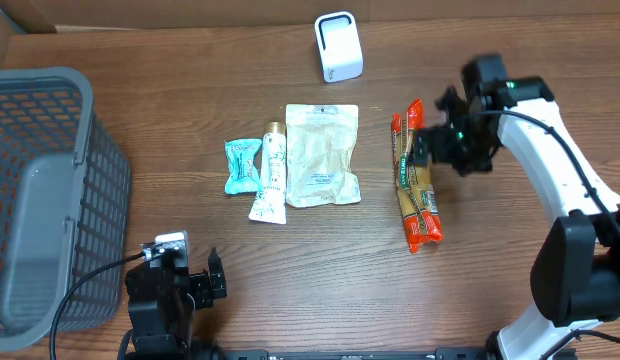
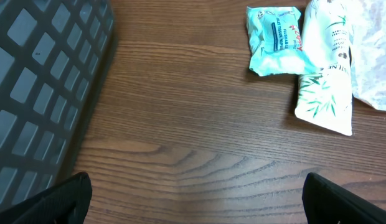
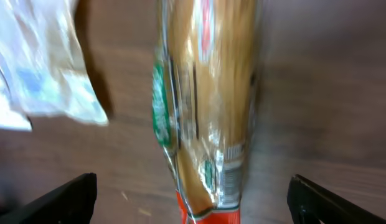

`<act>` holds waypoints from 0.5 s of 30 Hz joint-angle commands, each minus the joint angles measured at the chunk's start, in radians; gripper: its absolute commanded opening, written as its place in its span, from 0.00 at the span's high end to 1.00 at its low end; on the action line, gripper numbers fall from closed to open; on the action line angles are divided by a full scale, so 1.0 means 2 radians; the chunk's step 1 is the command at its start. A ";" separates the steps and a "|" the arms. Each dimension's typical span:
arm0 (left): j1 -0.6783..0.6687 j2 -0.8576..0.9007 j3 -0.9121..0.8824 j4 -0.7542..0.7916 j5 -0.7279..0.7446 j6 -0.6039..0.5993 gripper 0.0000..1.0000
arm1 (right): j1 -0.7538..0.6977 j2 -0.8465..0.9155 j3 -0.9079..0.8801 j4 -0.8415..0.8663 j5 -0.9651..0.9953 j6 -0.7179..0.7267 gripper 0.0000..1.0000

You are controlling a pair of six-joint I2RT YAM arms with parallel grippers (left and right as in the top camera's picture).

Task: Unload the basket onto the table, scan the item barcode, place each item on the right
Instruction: 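Swing the held spaghetti package rightward and lower it onto the table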

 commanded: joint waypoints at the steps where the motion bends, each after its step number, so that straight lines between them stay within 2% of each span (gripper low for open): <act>1: 0.003 -0.002 -0.002 0.002 0.005 0.011 0.00 | 0.004 0.001 -0.040 0.007 -0.064 -0.059 0.00; 11: 0.003 -0.002 -0.002 0.002 0.005 0.011 0.00 | 0.007 0.001 -0.137 0.087 -0.049 -0.064 0.00; 13: 0.003 -0.002 -0.002 0.002 0.005 0.011 0.00 | 0.006 0.001 -0.144 0.095 -0.049 -0.064 0.07; 15: 0.003 -0.002 -0.002 0.002 0.005 0.011 0.00 | 0.007 0.001 -0.146 0.102 -0.049 -0.064 0.20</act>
